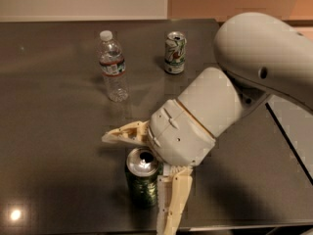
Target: Knock green can over
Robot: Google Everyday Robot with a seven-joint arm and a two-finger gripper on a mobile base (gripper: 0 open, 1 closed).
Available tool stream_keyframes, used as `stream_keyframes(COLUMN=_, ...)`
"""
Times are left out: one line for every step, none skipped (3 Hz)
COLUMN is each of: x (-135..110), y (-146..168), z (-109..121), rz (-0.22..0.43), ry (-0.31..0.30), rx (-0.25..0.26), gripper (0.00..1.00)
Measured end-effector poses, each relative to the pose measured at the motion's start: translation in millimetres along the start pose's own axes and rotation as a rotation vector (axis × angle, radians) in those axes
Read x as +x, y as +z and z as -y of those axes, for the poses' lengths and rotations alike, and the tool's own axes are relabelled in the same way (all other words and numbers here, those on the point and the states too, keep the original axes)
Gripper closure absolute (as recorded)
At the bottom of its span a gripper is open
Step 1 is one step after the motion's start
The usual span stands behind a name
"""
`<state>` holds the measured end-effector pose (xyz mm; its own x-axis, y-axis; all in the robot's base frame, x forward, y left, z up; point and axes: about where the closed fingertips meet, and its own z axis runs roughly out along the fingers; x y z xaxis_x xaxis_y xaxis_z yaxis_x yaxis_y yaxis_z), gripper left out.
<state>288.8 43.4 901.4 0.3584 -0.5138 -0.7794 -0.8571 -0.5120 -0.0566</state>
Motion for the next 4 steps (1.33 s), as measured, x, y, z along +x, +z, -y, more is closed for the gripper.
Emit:
stream_keyframes(x=-30.7, y=25.8, z=-25.0, rz=0.108, ry=-0.243, rx=-0.190, gripper=0.00)
stream_keyframes(x=-52.5, y=45.4, z=-49.2, rz=0.213, ry=-0.482, rx=-0.372, gripper=0.00)
stream_keyframes(x=-81.2, y=80.6, z=-62.4, rz=0.356, ry=-0.803, rx=-0.594, gripper=0.17)
stream_keyframes(x=-82.1, y=81.3, z=-62.6, rz=0.360, ry=-0.812, rx=-0.600, gripper=0.41)
